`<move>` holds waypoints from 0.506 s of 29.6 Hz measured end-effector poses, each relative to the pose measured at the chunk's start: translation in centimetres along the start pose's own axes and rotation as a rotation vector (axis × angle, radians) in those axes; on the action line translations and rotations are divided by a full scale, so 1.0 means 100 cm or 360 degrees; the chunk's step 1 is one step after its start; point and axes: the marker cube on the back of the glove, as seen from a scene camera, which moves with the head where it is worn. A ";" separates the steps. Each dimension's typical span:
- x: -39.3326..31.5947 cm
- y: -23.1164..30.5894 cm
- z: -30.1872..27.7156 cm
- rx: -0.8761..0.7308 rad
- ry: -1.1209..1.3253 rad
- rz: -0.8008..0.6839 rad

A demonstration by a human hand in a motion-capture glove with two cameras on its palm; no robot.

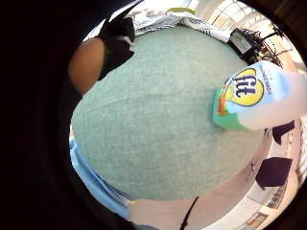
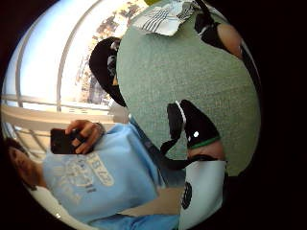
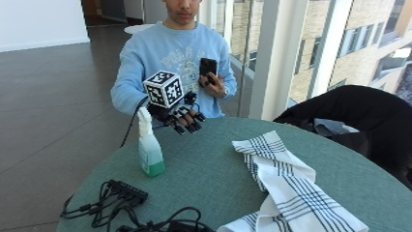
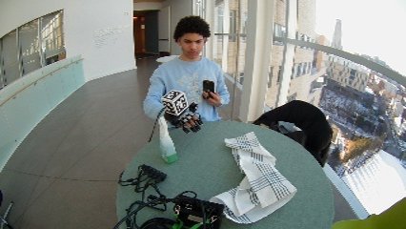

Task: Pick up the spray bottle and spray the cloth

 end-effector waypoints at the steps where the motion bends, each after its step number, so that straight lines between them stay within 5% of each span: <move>1: 0.001 -0.004 0.000 -0.0009 0.0013 0.0010; 15: 0.024 0.042 -0.017 0.0141 0.0089 0.0258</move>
